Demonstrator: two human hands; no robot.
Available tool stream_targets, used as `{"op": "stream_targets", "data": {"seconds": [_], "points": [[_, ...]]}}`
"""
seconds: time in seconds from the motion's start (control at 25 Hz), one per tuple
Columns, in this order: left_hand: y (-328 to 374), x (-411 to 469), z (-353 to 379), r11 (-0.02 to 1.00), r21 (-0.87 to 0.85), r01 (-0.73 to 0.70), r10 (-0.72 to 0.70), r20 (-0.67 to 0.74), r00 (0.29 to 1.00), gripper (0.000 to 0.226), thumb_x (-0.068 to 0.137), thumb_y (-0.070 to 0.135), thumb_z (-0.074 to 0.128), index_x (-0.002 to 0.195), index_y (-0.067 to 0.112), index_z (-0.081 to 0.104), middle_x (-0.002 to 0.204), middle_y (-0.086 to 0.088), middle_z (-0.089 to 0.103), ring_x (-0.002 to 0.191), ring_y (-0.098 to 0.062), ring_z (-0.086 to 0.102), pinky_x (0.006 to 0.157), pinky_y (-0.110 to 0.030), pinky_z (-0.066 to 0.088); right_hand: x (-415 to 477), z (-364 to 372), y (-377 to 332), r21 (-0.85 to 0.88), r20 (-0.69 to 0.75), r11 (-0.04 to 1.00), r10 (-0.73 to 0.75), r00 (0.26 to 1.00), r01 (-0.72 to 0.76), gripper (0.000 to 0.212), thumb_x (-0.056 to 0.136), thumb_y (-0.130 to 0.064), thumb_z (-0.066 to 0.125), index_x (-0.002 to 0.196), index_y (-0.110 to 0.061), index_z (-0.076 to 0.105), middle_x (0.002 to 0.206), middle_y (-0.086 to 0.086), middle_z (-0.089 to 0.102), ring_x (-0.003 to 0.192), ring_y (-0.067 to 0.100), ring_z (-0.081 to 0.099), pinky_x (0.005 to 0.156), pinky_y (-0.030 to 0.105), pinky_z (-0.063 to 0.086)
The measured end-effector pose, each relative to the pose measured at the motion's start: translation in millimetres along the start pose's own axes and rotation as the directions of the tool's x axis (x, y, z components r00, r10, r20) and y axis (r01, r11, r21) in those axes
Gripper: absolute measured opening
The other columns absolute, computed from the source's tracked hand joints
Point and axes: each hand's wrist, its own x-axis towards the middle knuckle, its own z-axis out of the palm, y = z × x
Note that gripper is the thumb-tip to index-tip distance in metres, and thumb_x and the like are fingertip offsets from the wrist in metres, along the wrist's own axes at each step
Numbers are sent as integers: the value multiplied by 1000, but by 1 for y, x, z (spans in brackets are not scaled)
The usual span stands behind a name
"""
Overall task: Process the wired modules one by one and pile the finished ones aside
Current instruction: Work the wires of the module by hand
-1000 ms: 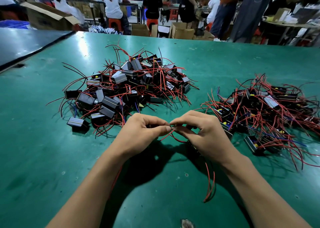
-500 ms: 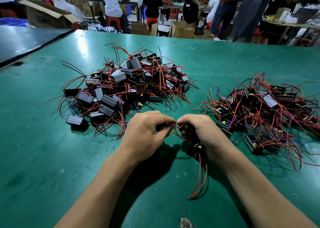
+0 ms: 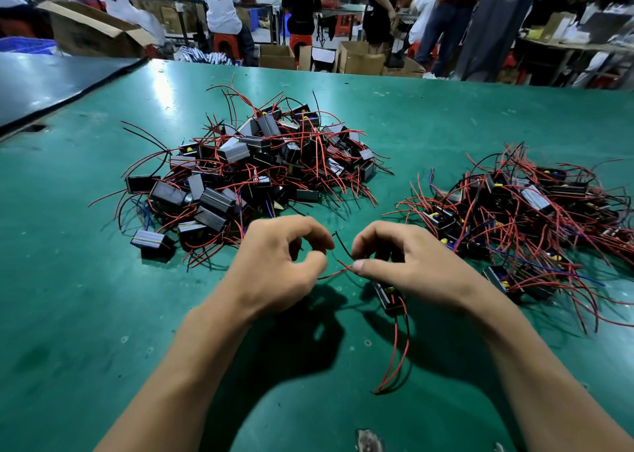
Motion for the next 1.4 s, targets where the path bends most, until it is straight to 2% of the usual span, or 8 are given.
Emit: {"op": "stream_targets", "data": {"seconds": [0.24, 0.32, 0.48, 0.68, 0.76, 0.96, 1.24, 1.4], "points": [[0, -1, 3, 998, 55, -6, -2, 141, 990, 27, 66, 25, 59, 93, 23, 58, 82, 17, 70, 70, -19, 62, 69, -36, 50, 0, 11, -4, -174, -127, 982, -103, 987, 80, 18, 78, -37, 83, 87, -33, 68, 90, -11, 62, 73, 15, 51, 72, 26, 45], [-2, -2, 7, 995, 98, -11, -6, 174, 985, 26, 67, 27, 60, 92, 25, 55, 81, 17, 67, 80, -4, 64, 75, -32, 50, 1, 18, -4, -177, -147, 973, -177, 973, 150, 9, 82, -28, 81, 83, -29, 72, 87, -6, 62, 72, 20, 50, 73, 33, 44], [-6, -2, 13, 982, 191, 1, -44, 219, 975, 38, 76, 38, 76, 102, 34, 48, 75, 24, 67, 67, 18, 46, 60, -12, 29, 4, 17, 2, -120, -212, 980, -181, 960, 158, 6, 85, -24, 79, 83, -29, 75, 82, -6, 63, 71, 18, 51, 71, 31, 43], [-7, -2, 13, 989, 145, 38, -41, 23, 999, 24, 84, 22, 74, 107, 26, 69, 83, 17, 74, 79, -9, 63, 77, -34, 49, 8, 13, 11, -42, -363, 996, -92, 927, 82, 7, 93, -22, 69, 91, -23, 75, 77, -15, 69, 72, -1, 60, 71, 19, 44], [-7, -1, 12, 993, 67, 96, -93, -57, 994, 19, 86, 18, 72, 104, 25, 73, 79, 15, 74, 66, -21, 64, 65, -32, 51, 8, 13, 12, 20, -405, 996, -71, 912, 87, 9, 95, -21, 67, 94, -21, 76, 75, -10, 73, 73, 2, 65, 72, 18, 49], [-7, 1, 14, 970, -142, 196, -205, -49, 978, 13, 90, 18, 68, 100, 22, 76, 73, 11, 74, 66, 0, 66, 59, -13, 45, 8, 20, 11, 206, -293, 969, -74, 953, 138, 6, 90, -16, 74, 89, -21, 77, 79, -4, 77, 75, 7, 72, 75, 18, 52], [-4, 2, 19, 964, -173, 202, -209, -20, 978, 14, 89, 14, 68, 98, 21, 77, 73, 8, 74, 67, -7, 67, 62, -25, 51, 11, 27, 17, 283, -292, 950, -50, 955, 136, 3, 86, -20, 78, 85, -22, 76, 79, 0, 77, 75, 14, 72, 73, 26, 56], [-4, 1, 18, 966, -172, 191, -198, -25, 980, 14, 88, 12, 69, 94, 21, 79, 75, 8, 75, 72, -13, 70, 69, -33, 56, 11, 27, 17, 316, -254, 939, -55, 966, 137, 2, 86, -25, 75, 88, -25, 76, 79, 0, 76, 70, 7, 68, 67, 19, 50]]}}
